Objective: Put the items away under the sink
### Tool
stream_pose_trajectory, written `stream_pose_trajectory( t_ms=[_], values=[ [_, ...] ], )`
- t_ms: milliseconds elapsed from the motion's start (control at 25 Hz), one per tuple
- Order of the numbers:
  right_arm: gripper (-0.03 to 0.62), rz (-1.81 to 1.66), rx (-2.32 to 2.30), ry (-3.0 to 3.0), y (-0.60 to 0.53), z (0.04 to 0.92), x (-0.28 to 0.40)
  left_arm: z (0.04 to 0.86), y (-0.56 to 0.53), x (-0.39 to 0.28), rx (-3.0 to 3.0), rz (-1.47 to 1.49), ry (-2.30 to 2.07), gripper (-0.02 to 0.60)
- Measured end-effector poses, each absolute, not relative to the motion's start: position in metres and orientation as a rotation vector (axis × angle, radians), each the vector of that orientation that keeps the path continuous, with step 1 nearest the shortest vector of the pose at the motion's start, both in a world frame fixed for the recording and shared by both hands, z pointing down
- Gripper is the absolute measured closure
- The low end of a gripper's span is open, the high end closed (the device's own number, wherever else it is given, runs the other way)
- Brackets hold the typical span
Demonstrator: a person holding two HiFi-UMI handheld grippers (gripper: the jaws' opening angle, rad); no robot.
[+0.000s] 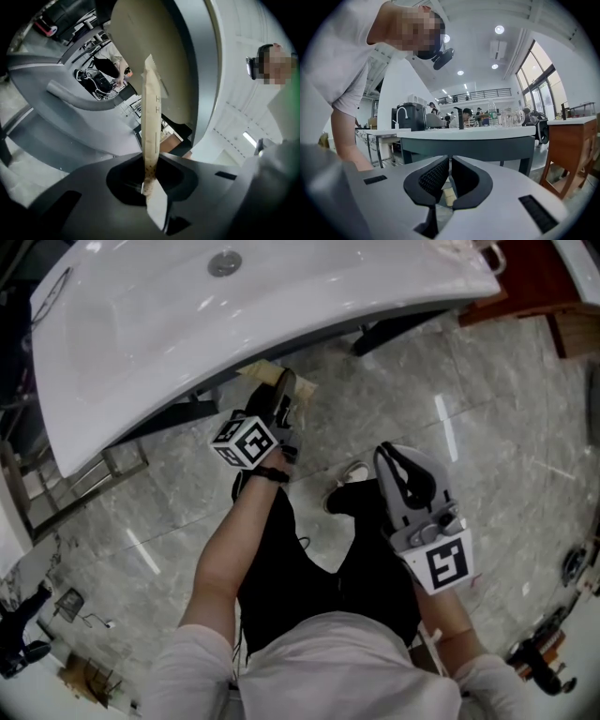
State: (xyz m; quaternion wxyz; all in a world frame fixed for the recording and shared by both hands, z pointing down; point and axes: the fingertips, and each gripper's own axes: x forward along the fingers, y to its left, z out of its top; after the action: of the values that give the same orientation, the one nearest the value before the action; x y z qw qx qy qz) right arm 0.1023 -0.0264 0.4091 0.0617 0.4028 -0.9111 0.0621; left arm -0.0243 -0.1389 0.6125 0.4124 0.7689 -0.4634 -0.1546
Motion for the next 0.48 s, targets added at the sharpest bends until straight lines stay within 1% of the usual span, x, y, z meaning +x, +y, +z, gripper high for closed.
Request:
stream_pose_trajectory(
  t_ms=[160, 480],
  values=[
    [0.551, 0.188, 1.188, -2.75, -0.025, 0.414, 0.099, 0.614, -0.162, -0.029, 1.82, -0.594, -1.138, 0.543],
    [0.551, 0.2, 1.152, -2.744, -0.028, 0.424, 0.088, 0.615, -0.207, -0.055, 1.702, -0.832, -1.173, 0.543]
  ],
)
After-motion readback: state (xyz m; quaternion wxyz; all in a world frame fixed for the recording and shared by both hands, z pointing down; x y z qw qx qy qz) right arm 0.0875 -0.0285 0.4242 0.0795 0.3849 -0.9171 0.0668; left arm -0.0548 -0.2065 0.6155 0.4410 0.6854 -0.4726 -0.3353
